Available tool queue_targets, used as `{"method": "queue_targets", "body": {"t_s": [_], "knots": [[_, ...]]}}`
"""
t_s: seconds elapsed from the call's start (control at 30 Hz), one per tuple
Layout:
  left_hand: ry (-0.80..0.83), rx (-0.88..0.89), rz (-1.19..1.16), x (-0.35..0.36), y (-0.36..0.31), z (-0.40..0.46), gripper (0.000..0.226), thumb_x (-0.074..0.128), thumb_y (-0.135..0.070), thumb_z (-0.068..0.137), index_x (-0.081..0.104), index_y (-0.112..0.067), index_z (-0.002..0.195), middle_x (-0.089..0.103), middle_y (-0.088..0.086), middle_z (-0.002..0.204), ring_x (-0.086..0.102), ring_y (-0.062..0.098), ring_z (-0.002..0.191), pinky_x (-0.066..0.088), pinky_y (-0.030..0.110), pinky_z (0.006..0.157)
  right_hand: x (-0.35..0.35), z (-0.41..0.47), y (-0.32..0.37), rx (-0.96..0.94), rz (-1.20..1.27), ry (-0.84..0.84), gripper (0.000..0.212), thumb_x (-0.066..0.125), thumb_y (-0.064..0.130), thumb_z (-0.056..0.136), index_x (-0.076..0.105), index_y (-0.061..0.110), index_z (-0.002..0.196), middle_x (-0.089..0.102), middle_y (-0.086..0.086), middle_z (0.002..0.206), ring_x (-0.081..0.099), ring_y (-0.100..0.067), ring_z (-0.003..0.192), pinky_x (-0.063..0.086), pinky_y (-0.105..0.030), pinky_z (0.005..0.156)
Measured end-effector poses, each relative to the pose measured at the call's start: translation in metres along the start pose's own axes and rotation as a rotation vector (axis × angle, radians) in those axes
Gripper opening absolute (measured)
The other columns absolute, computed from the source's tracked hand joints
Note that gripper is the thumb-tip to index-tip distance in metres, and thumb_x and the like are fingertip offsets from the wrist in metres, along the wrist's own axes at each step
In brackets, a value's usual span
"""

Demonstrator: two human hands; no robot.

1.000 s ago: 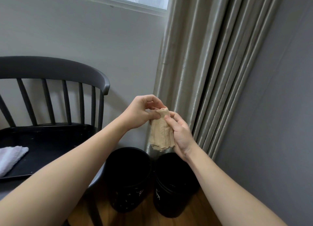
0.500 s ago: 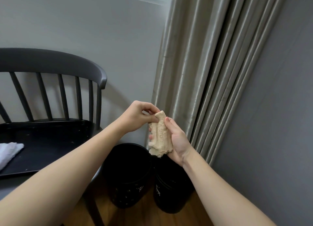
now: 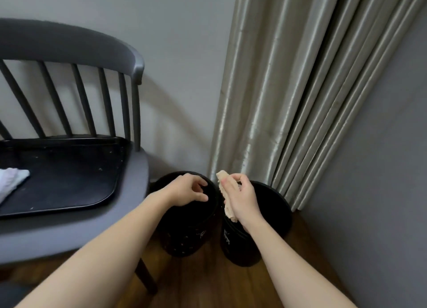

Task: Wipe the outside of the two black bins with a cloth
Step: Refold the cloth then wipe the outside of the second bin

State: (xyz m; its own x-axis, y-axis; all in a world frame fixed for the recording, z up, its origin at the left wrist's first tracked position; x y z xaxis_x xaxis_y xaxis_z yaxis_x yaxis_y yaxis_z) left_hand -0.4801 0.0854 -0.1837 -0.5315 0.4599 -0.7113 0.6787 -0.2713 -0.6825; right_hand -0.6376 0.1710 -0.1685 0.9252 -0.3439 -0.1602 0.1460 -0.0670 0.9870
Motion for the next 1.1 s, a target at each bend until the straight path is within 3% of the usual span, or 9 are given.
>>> {"method": "queue_targets", "body": {"t_s": [0.07,0.1,0.2,0.4,0.6,0.77,0.87,1.1], "knots": [[0.005,-0.064,-0.08,0.025,0.022,0.002,0.048,0.077,-0.037,0.079,0.063,-0.025,0.123,0.07,-0.009,0.104,0.063,0.006,0.099,0.046,0.026,0.097,0.001,0.003,-0.019,-0.019,-0.09,-0.021,0.026,0.068,0.057,0.081,0.058,0.035,0.092,0.067,0.0,0.091,0.066,-0.018,0.079,0.056,-0.039,0.072],[0.001,-0.093,-0.11,0.036,0.031,0.003,0.048,0.077,-0.038,0.08,0.062,-0.024,0.123,0.069,-0.01,0.104,0.062,0.006,0.099,0.046,0.025,0.096,0.001,0.005,-0.027,-0.03,-0.126,-0.027,0.023,0.068,0.051,0.084,0.057,0.034,0.095,0.065,0.003,0.092,0.064,-0.014,0.084,0.054,-0.033,0.073],[0.02,-0.163,-0.102,0.065,0.056,0.008,0.053,0.078,-0.041,0.078,0.061,-0.025,0.125,0.066,-0.009,0.107,0.06,0.01,0.104,0.046,0.026,0.096,0.002,0.011,-0.047,-0.04,-0.184,-0.031,0.022,0.068,0.039,0.088,0.057,0.029,0.103,0.062,0.008,0.093,0.06,-0.005,0.085,0.045,-0.015,0.066],[0.123,-0.253,-0.011,0.104,0.094,0.021,0.063,0.08,-0.036,0.076,0.054,-0.028,0.133,0.06,-0.004,0.127,0.057,0.015,0.117,0.046,0.028,0.098,0.001,0.02,-0.088,0.001,-0.17,-0.035,0.022,0.067,0.038,0.089,0.057,0.028,0.105,0.061,0.007,0.094,0.059,-0.002,0.08,0.043,-0.008,0.058],[0.159,-0.219,0.169,0.119,0.108,0.036,0.043,0.071,-0.021,0.082,0.061,-0.036,0.121,0.06,-0.007,0.122,0.058,0.011,0.103,0.053,0.025,0.082,0.004,0.033,-0.123,0.079,-0.166,0.038,0.024,0.063,0.04,0.092,0.054,0.03,0.112,0.06,0.008,0.102,0.06,-0.004,0.09,0.044,-0.016,0.068],[0.165,-0.135,0.125,0.128,0.1,0.045,0.045,0.069,-0.012,0.081,0.064,-0.031,0.122,0.064,-0.01,0.123,0.058,0.007,0.114,0.049,0.026,0.097,0.003,0.042,-0.15,0.123,-0.161,0.072,0.022,0.062,0.039,0.093,0.054,0.031,0.111,0.061,0.006,0.104,0.062,-0.007,0.091,0.05,-0.022,0.071],[0.17,-0.123,0.123,0.13,0.097,0.047,0.046,0.07,-0.012,0.081,0.064,-0.031,0.122,0.063,-0.011,0.124,0.057,0.006,0.116,0.048,0.026,0.099,0.004,0.042,-0.156,0.113,-0.169,0.123,0.018,0.063,0.038,0.092,0.054,0.033,0.107,0.063,0.003,0.101,0.065,-0.014,0.085,0.057,-0.034,0.071],[0.2,-0.064,0.117,0.135,0.076,0.052,0.045,0.069,-0.013,0.083,0.064,-0.032,0.123,0.063,-0.013,0.125,0.056,0.003,0.118,0.048,0.028,0.101,-0.025,0.048,-0.159,0.052,-0.307,0.135,0.024,0.061,0.04,0.093,0.053,0.03,0.114,0.06,0.007,0.102,0.059,-0.006,0.088,0.047,-0.021,0.067]]}}
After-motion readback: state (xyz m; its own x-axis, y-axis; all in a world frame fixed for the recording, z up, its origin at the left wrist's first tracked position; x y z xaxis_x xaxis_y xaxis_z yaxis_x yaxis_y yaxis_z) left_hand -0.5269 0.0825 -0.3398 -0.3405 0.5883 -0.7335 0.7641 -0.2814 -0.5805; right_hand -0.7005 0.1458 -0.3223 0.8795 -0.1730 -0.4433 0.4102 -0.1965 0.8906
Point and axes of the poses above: each hand's wrist, its own z-axis towards the middle knuckle, its own x-axis out of the palm, y = z × x, the point moved 7 cm from there along z, towards the middle knuckle
